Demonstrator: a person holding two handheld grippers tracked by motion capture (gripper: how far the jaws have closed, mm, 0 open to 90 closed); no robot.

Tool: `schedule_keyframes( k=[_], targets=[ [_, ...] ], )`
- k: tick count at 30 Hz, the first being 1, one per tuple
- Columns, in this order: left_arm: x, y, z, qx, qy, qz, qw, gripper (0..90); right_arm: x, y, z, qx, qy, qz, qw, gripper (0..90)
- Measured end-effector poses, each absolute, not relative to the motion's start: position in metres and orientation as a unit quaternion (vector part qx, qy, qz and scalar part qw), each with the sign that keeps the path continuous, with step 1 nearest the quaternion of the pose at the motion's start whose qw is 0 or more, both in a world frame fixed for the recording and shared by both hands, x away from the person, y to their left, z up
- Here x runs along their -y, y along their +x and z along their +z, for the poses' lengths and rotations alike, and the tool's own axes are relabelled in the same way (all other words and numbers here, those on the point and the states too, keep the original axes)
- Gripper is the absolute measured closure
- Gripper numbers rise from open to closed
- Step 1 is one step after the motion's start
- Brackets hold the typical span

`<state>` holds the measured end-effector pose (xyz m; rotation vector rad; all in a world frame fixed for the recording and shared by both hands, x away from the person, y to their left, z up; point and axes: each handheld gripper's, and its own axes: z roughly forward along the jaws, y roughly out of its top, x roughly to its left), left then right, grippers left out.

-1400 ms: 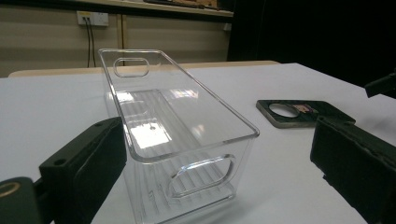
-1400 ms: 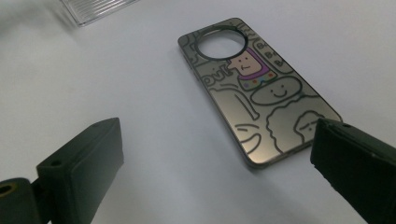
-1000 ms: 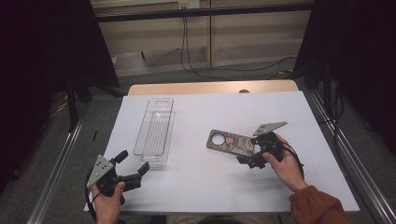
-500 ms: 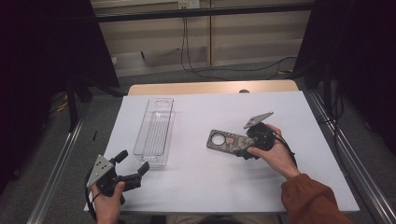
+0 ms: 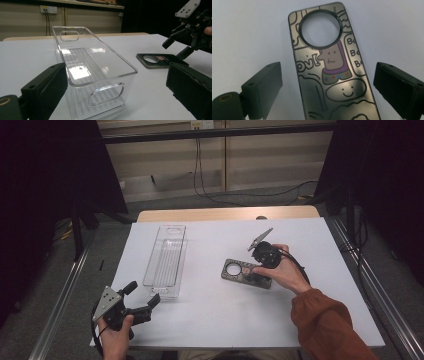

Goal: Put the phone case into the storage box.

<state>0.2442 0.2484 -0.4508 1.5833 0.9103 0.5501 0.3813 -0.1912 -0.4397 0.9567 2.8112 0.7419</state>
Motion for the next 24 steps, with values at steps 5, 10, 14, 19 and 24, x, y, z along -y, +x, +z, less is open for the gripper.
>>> schedule_keyframes(
  k=[5,10,14,19,24],
  targets=[
    [-0.247,0.244,-0.451,-0.391,0.672,0.232,0.585,3.7,0.188,0.390,-0.445,-0.927,0.301,0.219,0.035,7.0],
    [-0.247,0.244,-0.451,-0.391,0.672,0.233,0.585,3.8,0.181,0.396,-0.448,-0.935,0.290,0.203,0.025,6.9],
    [-0.248,0.244,-0.451,-0.389,0.671,0.234,0.586,3.8,0.174,0.398,-0.453,-0.947,0.268,0.175,0.015,4.9],
    [-0.248,0.244,-0.451,-0.389,0.677,0.236,0.579,3.8,0.166,0.401,-0.455,-0.954,0.258,0.151,0.022,5.6],
    [-0.248,0.244,-0.451,-0.390,0.675,0.235,0.580,3.8,0.163,0.404,-0.460,-0.957,0.251,0.148,0.013,5.8]
  ],
)
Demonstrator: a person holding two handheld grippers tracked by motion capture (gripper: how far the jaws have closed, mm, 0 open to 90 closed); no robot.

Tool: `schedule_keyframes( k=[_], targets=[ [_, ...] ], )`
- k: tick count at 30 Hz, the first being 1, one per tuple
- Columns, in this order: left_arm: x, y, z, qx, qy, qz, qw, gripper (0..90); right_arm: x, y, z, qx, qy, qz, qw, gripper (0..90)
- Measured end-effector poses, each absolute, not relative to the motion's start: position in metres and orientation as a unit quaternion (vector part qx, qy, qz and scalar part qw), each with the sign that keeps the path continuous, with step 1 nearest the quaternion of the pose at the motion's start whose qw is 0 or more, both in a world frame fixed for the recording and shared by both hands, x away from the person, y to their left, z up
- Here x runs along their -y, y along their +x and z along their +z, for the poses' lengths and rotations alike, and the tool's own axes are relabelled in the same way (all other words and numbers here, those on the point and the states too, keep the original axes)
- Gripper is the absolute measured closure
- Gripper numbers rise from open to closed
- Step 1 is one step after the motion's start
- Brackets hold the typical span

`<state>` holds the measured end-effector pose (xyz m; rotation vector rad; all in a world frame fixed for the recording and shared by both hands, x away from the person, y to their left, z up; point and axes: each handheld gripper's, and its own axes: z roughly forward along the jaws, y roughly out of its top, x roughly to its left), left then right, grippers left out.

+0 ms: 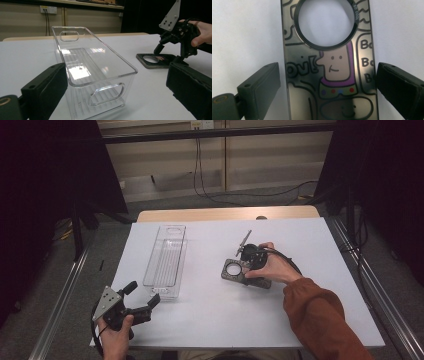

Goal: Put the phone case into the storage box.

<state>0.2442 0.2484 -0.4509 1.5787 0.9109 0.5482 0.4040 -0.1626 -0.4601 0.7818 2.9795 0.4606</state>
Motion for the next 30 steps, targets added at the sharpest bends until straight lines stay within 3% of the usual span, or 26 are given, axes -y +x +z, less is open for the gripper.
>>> schedule_keyframes(
  k=[30],
  targets=[
    [-0.2489,0.2446,-0.4513,-0.390,0.676,0.233,0.580,3.7,0.1579,0.4044,-0.4615,-0.963,0.241,0.118,0.016,12.1]
  ],
)
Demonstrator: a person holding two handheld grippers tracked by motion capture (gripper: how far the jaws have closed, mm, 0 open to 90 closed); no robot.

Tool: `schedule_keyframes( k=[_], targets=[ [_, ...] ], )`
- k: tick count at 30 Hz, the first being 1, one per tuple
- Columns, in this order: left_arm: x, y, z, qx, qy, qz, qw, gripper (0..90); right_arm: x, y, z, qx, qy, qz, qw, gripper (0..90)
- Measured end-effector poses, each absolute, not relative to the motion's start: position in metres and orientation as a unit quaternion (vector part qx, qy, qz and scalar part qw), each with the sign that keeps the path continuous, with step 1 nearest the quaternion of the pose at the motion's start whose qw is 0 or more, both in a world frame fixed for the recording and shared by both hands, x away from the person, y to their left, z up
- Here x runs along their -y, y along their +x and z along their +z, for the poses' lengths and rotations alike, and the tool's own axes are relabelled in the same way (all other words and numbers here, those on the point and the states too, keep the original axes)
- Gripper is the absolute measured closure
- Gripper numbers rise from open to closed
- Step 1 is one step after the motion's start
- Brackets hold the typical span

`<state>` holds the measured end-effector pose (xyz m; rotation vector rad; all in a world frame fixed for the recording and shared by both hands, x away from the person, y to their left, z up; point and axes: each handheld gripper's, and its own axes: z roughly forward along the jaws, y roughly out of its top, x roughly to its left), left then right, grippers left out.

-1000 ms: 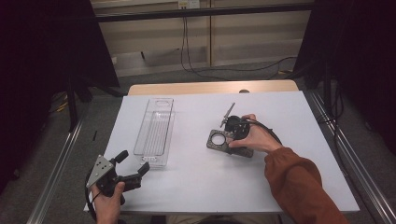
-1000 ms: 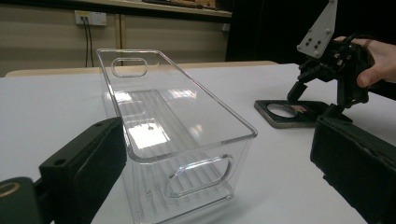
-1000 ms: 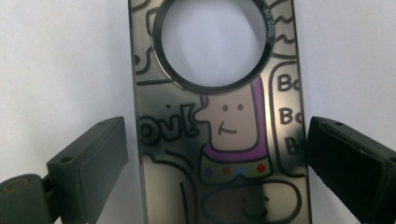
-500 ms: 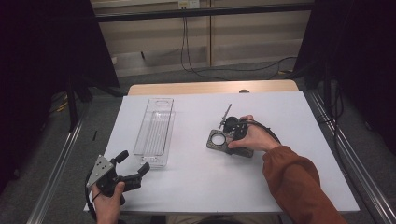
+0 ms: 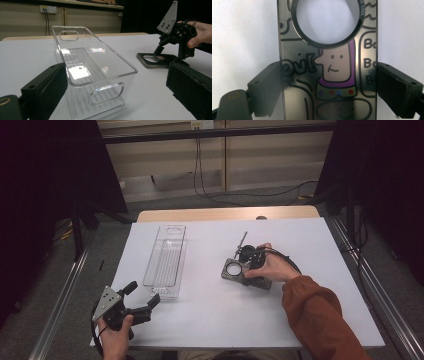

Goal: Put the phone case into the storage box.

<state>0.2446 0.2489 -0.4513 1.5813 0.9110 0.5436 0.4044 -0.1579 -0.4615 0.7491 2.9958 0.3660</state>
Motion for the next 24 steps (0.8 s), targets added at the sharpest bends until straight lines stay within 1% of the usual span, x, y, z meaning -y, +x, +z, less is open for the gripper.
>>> schedule_keyframes(
  k=[9,24],
  targets=[
    [-0.249,0.244,-0.451,-0.389,0.678,0.232,0.580,3.8,0.166,0.400,-0.451,-0.958,0.251,0.138,0.020,12.1],
    [-0.249,0.245,-0.451,-0.387,0.679,0.232,0.579,3.7,0.182,0.389,-0.438,-0.938,0.278,0.204,0.047,12.1]
  ],
)
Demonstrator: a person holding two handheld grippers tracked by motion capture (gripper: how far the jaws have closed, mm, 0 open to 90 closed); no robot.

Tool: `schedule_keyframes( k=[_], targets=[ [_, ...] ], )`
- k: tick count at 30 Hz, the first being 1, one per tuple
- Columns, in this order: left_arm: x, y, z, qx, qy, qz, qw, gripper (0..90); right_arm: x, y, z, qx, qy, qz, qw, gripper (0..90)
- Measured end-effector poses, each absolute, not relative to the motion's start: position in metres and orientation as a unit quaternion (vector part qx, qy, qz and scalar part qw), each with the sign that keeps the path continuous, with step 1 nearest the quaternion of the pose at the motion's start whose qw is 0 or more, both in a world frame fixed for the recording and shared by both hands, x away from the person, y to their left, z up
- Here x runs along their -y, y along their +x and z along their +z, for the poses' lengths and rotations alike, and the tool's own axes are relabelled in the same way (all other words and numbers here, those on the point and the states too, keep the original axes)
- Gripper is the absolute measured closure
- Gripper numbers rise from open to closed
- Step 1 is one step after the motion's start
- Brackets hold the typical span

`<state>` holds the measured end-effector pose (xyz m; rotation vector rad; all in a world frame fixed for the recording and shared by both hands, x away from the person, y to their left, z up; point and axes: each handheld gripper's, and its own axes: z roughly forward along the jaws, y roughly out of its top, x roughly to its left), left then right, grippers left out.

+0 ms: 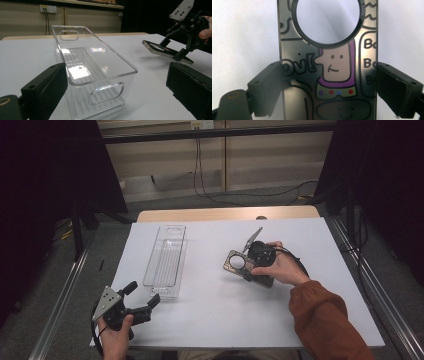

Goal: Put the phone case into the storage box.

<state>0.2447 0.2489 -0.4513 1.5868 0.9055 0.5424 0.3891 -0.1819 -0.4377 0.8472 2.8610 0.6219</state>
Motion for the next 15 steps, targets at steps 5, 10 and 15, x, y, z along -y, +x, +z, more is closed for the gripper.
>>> schedule_keyframes(
  k=[5,10,15],
  targets=[
    [-0.248,0.245,-0.451,-0.388,0.679,0.232,0.579,3.7,0.189,0.385,-0.434,-0.926,0.287,0.239,0.053,12.1],
    [-0.248,0.245,-0.451,-0.387,0.679,0.232,0.579,3.7,0.196,0.380,-0.432,-0.914,0.289,0.276,0.066,12.1],
    [-0.247,0.244,-0.452,-0.386,0.679,0.228,0.581,3.7,0.202,0.376,-0.433,-0.907,0.290,0.296,0.076,12.1]
  ],
)
